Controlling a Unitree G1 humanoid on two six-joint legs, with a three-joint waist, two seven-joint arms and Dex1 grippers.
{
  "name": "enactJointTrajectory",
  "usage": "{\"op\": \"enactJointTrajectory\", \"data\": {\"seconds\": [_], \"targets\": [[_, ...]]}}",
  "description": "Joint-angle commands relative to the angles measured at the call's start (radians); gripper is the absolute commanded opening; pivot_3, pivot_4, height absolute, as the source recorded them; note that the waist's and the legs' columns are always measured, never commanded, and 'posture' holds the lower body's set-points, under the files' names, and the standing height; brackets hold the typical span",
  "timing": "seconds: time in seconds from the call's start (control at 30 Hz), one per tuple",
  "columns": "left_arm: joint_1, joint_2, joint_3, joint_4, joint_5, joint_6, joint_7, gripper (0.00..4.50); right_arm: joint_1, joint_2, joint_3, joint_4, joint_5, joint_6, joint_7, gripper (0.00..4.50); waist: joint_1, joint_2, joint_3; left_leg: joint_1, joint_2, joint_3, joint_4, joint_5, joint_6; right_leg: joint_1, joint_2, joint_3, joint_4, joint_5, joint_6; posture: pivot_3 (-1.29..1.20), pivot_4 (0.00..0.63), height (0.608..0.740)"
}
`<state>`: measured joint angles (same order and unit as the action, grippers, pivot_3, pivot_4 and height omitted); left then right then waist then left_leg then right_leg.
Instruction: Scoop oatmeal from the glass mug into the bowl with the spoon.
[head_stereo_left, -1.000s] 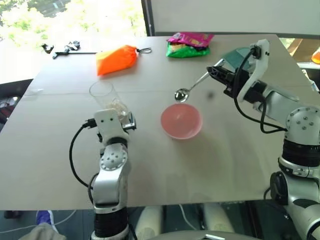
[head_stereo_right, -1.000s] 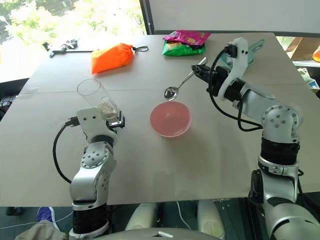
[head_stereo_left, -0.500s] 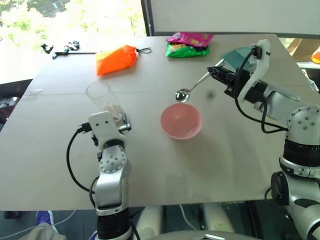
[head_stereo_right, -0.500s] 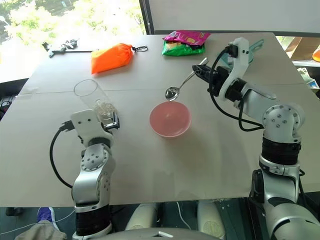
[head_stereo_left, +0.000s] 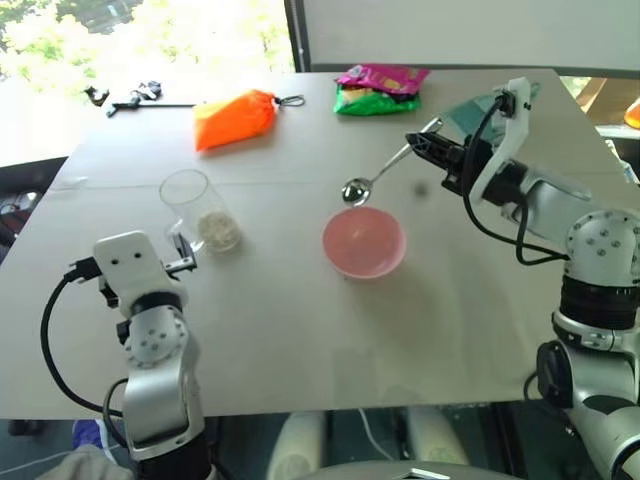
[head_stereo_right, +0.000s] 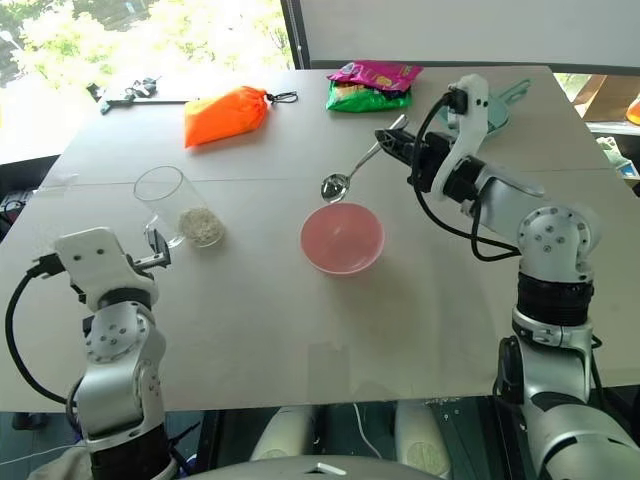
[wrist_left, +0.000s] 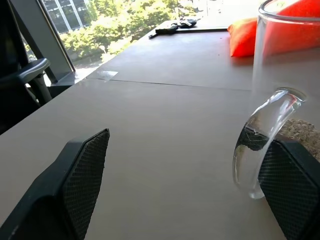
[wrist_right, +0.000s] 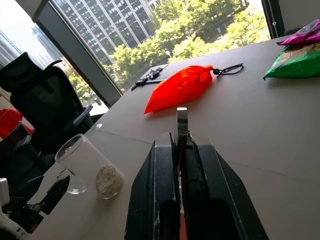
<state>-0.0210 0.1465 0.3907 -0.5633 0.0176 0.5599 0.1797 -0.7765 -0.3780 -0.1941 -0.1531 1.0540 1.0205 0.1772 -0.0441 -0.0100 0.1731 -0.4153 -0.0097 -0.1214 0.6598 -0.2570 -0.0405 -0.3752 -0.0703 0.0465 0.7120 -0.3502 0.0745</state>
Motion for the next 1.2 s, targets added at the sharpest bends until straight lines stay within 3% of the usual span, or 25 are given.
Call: {"op": "enactJointTrajectory", "data": {"seconds": [0.03,0.47,0.8,1.2], "targets": [[-0.019,0.043,0.038,0.011,0.024,-0.012,0.006,4.46,-0.034,0.006,-0.007,-0.021,-0.005,-0.018,0.021,0.0,0.0,0.0,0.0,0.0,0.0,0.0,0.0,0.0,0.0,0.0,0.0,0.0,0.0,0.0,0.0,0.0,0.15,0.74],[-0.096,0.062,0.004,0.151,0.049,-0.036,0.016,4.46,-0.039,0.011,-0.017,-0.027,-0.022,-0.013,0.025,0.0,-0.001,0.0,0.0,0.0,0.0,0.0,0.0,0.0,0.0,0.0,0.0,0.0,0.0,0.0,0.0,0.0,0.15,0.74],[-0.111,0.067,0.002,0.192,0.037,-0.077,-0.002,0.06,-0.034,0.007,-0.025,-0.038,-0.018,-0.008,0.014,0.0,0.0,0.0,0.0,0.0,0.0,0.0,0.0,0.0,0.0,0.0,0.0,0.0,0.0,0.0,0.0,0.0,0.15,0.74],[-0.189,0.09,0.023,0.199,-0.03,-0.084,-0.035,0.06,-0.045,0.027,-0.03,-0.04,-0.016,-0.012,0.005,0.0,-0.014,0.0,-0.001,0.001,0.0,0.0,0.0,0.0,0.0,0.0,0.0,0.0,0.001,0.0,0.0,0.0,0.15,0.74]]}}
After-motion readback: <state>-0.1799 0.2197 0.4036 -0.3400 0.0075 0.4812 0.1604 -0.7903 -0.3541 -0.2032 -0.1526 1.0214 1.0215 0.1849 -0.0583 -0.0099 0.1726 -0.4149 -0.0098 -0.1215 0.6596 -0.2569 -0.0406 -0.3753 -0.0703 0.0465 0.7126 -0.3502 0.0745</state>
